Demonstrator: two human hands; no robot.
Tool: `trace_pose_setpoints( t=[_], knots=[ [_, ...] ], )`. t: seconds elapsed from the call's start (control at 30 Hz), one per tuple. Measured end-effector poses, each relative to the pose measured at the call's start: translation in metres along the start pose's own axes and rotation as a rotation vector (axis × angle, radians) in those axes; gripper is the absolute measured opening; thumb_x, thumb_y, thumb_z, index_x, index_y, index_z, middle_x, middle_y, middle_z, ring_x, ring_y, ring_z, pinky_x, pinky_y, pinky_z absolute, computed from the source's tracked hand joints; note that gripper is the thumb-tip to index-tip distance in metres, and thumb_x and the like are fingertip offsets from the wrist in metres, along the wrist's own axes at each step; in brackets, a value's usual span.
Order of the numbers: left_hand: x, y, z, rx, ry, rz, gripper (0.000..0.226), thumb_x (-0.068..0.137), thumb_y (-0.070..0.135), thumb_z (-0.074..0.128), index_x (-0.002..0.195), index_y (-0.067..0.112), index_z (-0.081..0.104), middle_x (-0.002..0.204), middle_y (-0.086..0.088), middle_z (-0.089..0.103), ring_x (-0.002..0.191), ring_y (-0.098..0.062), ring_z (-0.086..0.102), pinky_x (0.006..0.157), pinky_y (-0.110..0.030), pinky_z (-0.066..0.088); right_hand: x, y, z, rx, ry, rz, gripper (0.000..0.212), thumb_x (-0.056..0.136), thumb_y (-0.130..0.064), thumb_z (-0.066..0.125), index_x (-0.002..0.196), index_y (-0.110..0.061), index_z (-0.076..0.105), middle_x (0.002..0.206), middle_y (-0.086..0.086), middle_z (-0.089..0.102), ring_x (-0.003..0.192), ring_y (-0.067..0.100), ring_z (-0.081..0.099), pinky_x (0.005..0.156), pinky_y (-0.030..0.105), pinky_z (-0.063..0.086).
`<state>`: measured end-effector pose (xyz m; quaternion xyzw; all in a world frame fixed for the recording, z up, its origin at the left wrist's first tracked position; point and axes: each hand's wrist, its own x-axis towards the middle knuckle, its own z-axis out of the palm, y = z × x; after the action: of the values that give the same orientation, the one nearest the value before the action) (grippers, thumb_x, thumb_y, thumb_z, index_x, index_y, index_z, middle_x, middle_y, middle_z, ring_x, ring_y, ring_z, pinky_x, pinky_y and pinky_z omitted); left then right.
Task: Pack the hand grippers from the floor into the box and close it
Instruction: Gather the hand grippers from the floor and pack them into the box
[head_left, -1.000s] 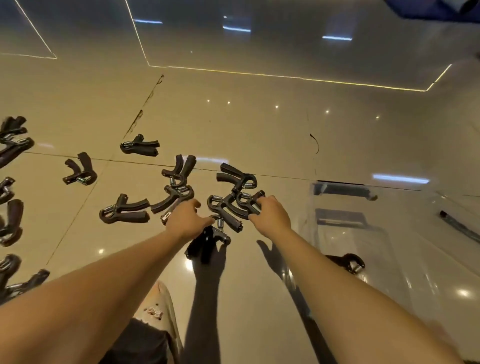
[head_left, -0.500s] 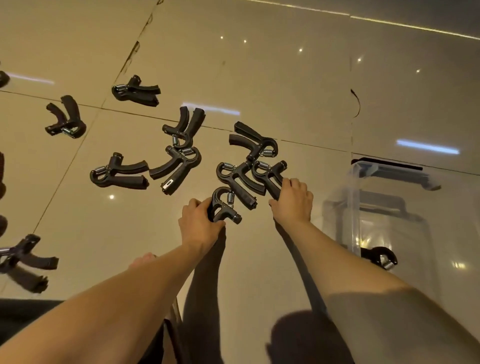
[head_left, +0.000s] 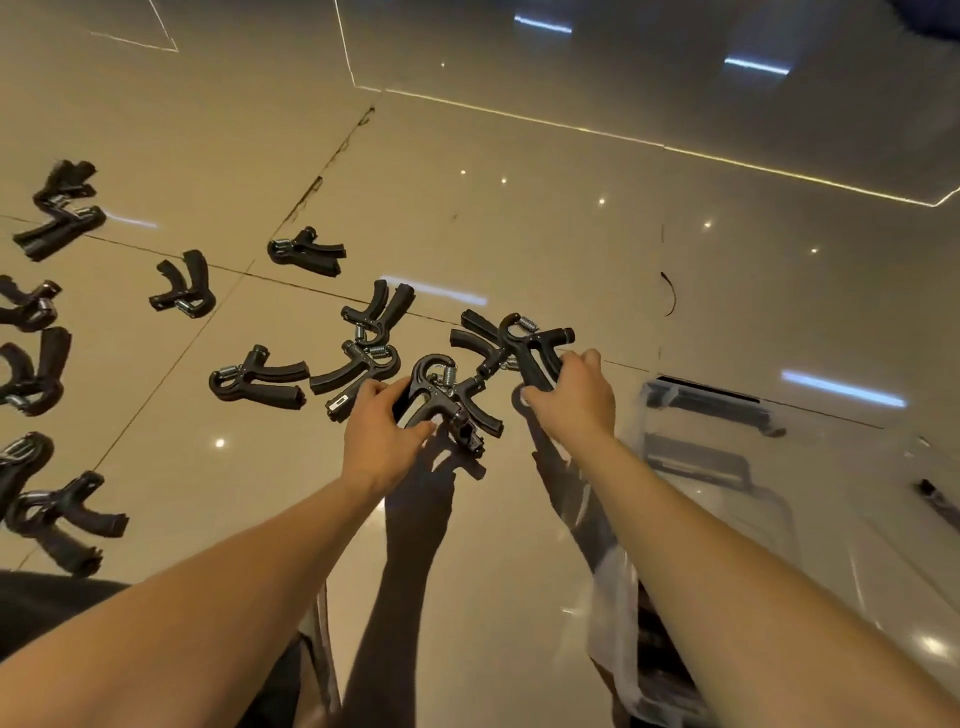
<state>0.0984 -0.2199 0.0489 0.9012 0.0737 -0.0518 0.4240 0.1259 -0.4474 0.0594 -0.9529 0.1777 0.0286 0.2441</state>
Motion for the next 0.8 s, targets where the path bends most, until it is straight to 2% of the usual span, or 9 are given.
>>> trace_pose_setpoints(
  t=[0.1,0.2,0.27,0.37,0.4,0.5,0.6,0.7,0.8],
  knots=[
    [-0.004,0.037,-0.005,-0.031,0.014,0.102,0.069,0.08,0.027,0.084,0.142,0.017,0.055,0.115,0.003,0.048,0.105,-0.012,0.053,0.102,-0.029,0.045,0.0,-0.003,-0.053,0.024,0.08,-0.062,0.047,0.085,-0.041,0.075,0.116,-0.011,0.056,0.116,0.004,0.044,0.089,0.024,0.055,0.07,0.033,0.043],
    [-0.008,0.078,0.001,-0.033,0.006,0.208,0.068,0.078,0.03,0.084,0.139,0.017,0.057,0.115,0.0,0.05,0.103,-0.013,0.054,0.1,-0.029,0.046,-0.004,0.014,-0.108,0.029,0.149,-0.08,0.052,0.085,-0.041,0.076,0.122,-0.011,0.055,0.12,0.004,0.043,0.09,0.023,0.053,0.075,0.034,0.047],
    [-0.014,0.109,0.013,-0.034,-0.026,0.276,0.065,0.079,0.03,0.084,0.138,0.018,0.058,0.114,0.0,0.052,0.099,-0.013,0.055,0.098,-0.029,0.048,-0.008,0.04,-0.139,0.035,0.197,-0.06,0.054,0.083,-0.039,0.076,0.124,-0.012,0.055,0.12,0.003,0.043,0.091,0.024,0.057,0.078,0.036,0.051],
    [-0.027,0.151,0.037,-0.047,-0.101,0.367,0.061,0.079,0.03,0.082,0.136,0.02,0.06,0.114,0.001,0.053,0.092,-0.013,0.058,0.087,-0.024,0.054,-0.018,0.092,-0.173,0.042,0.253,0.015,0.055,0.083,-0.038,0.077,0.126,-0.011,0.055,0.122,0.003,0.044,0.093,0.023,0.058,0.079,0.034,0.052],
    [-0.032,0.163,0.047,-0.052,-0.133,0.394,0.064,0.079,0.031,0.083,0.137,0.02,0.059,0.115,0.002,0.053,0.095,-0.013,0.058,0.09,-0.024,0.052,-0.022,0.111,-0.179,0.053,0.266,0.048,0.055,0.084,-0.037,0.077,0.126,-0.011,0.055,0.124,0.003,0.045,0.094,0.022,0.059,0.08,0.035,0.053],
    [-0.048,0.189,0.076,-0.013,-0.245,0.473,0.069,0.08,0.032,0.083,0.142,0.019,0.055,0.118,0.004,0.052,0.106,-0.012,0.056,0.097,-0.025,0.044,-0.035,0.163,-0.185,0.09,0.281,0.137,0.054,0.084,-0.038,0.078,0.124,-0.011,0.055,0.125,0.004,0.045,0.093,0.02,0.058,0.08,0.034,0.054],
    [-0.062,0.206,0.104,0.041,-0.364,0.52,0.068,0.078,0.03,0.085,0.139,0.019,0.057,0.118,0.006,0.054,0.107,-0.011,0.056,0.099,-0.027,0.045,-0.047,0.206,-0.177,0.146,0.303,0.186,0.054,0.081,-0.044,0.08,0.119,-0.012,0.056,0.12,0.002,0.044,0.091,0.018,0.056,0.076,0.032,0.049],
    [-0.073,0.216,0.128,0.12,-0.45,0.55,0.065,0.077,0.028,0.085,0.137,0.022,0.06,0.114,0.007,0.055,0.105,-0.013,0.058,0.096,-0.027,0.046,-0.055,0.234,-0.164,0.257,0.314,0.233,0.053,0.085,-0.042,0.077,0.123,-0.011,0.056,0.123,0.004,0.045,0.096,0.021,0.059,0.08,0.034,0.051],
    [-0.081,0.224,0.151,0.198,-0.53,0.517,0.063,0.076,0.023,0.085,0.135,0.017,0.062,0.124,0.003,0.057,0.111,-0.015,0.058,0.103,-0.032,0.047,-0.057,0.243,-0.151,0.383,0.327,0.223,0.049,0.088,-0.039,0.075,0.124,-0.011,0.057,0.121,0.001,0.044,0.098,0.02,0.059,0.084,0.033,0.052]
  ],
)
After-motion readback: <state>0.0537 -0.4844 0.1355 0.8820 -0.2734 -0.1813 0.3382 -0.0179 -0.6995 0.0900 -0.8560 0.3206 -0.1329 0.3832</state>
